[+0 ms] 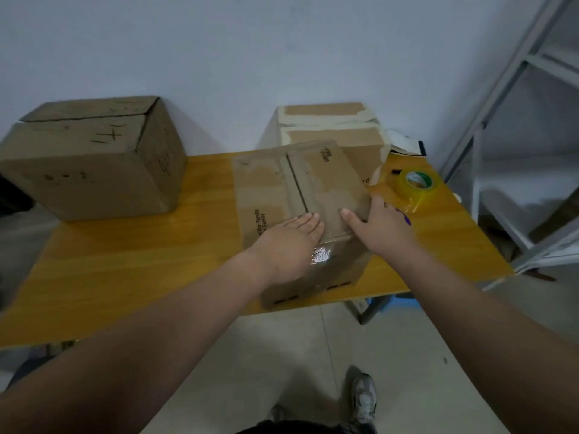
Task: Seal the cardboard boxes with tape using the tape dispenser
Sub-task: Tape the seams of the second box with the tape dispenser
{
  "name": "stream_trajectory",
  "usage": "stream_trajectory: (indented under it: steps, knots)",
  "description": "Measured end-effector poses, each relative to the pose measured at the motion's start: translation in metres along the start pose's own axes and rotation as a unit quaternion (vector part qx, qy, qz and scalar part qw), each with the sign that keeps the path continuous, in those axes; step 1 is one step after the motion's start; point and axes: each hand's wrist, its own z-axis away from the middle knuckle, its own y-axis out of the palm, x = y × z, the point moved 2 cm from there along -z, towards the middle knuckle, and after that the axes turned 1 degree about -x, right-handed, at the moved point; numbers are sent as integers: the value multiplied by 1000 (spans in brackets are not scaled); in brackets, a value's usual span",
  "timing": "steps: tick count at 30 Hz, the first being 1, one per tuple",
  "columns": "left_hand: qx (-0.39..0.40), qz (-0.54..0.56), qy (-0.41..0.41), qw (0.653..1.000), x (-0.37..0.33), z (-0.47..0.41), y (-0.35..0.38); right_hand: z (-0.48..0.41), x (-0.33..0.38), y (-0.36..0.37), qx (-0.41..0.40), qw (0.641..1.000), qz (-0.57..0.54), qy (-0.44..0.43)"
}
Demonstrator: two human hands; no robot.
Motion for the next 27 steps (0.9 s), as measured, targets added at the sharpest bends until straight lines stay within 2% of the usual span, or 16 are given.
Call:
stream_trajectory:
  steps: [5,8,14,19,22,24,27]
  knots:
    - [-77,-17,-38,996,-10,1,16,19,4,9,-27,999,-19,2]
    - [-113,-43,-29,992,-8,-2,24,18,2,11,-19,999,-41,-8]
    - [-110,-40,-32,993,6,-5,23,11,4,12,2,997,-79,-26]
    - [-204,-6,-73,976,-3,-16,0,3,-15,-1,-28,987,-102,-120]
    - [-202,8,-90,975,-18,-43,-12,-9,-36,-13,-46,974,-145,-170]
    - [-196,28,-84,977,-29,-62,-14,-21,-57,-16,-48,973,-150,-167]
    - [-183,41,-82,979,-44,-93,-18,-46,-94,-13,-19,982,-97,-161]
